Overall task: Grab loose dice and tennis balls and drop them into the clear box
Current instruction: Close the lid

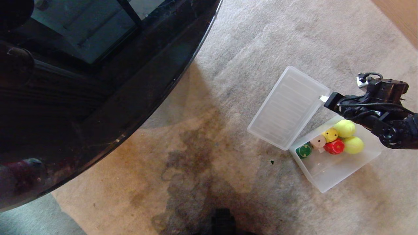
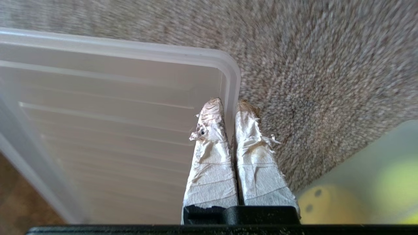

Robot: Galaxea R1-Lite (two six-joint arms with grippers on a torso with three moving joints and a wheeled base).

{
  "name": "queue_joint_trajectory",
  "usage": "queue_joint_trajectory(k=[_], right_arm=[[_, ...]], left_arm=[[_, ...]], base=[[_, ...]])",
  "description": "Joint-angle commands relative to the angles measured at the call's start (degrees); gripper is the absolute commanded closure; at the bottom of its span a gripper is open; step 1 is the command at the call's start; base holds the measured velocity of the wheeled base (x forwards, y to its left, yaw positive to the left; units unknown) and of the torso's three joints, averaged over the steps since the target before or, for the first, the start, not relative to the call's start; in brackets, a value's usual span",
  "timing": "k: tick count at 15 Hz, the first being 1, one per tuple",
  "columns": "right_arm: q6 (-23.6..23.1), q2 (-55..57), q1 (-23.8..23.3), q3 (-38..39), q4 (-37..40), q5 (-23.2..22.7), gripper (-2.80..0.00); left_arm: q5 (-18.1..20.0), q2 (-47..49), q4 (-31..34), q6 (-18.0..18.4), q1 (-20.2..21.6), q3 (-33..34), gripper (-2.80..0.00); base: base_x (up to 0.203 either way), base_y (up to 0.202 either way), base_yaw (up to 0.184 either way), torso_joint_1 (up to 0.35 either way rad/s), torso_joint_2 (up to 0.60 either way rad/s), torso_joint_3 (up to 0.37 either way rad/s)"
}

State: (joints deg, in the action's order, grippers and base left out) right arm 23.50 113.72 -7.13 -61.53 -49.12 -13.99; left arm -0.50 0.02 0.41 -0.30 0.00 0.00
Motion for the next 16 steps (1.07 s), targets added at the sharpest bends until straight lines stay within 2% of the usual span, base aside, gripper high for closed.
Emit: queue_joint_trajectory(k=[1, 4, 7, 8, 9, 12, 13, 16], right_arm=[[0.3, -7.2, 0.0, 3.6, -0.1, -0.1, 0.0], [0.8, -11.4, 0.0, 7.1, 2.0, -0.2, 0.0], [6.7, -18.2, -0.4, 11.6, 5.3, -0.1, 0.0], [6.7, -18.2, -0.4, 11.6, 5.3, -0.1, 0.0], [8.8, -19.1, -0.7, 12.7, 5.6, -0.1, 0.0], [21.3, -24.2, -3.1, 18.8, 7.8, 0.1, 0.0], [22.9, -24.6, -4.0, 20.3, 8.6, 0.1, 0.0], [23.6, -24.4, -4.8, 23.3, 9.8, 0.0, 0.0]], left_arm=[[0.0, 0.0, 0.0, 0.0, 0.0, 0.0, 0.0], [0.0, 0.0, 0.0, 0.0, 0.0, 0.0, 0.0], [0.0, 0.0, 0.0, 0.0, 0.0, 0.0, 0.0], [0.0, 0.0, 0.0, 0.0, 0.0, 0.0, 0.0], [0.0, 0.0, 0.0, 0.0, 0.0, 0.0, 0.0], [0.0, 0.0, 0.0, 0.0, 0.0, 0.0, 0.0], [0.0, 0.0, 0.0, 0.0, 0.0, 0.0, 0.0], [0.0, 0.0, 0.0, 0.0, 0.0, 0.0, 0.0]], base=[[0.0, 0.0, 0.0, 0.0, 0.0, 0.0], [0.0, 0.0, 0.0, 0.0, 0.0, 0.0], [0.0, 0.0, 0.0, 0.0, 0.0, 0.0], [0.0, 0.0, 0.0, 0.0, 0.0, 0.0], [0.0, 0.0, 0.0, 0.0, 0.0, 0.0], [0.0, 0.0, 0.0, 0.0, 0.0, 0.0], [0.0, 0.0, 0.0, 0.0, 0.0, 0.0], [0.0, 0.0, 0.0, 0.0, 0.0, 0.0]])
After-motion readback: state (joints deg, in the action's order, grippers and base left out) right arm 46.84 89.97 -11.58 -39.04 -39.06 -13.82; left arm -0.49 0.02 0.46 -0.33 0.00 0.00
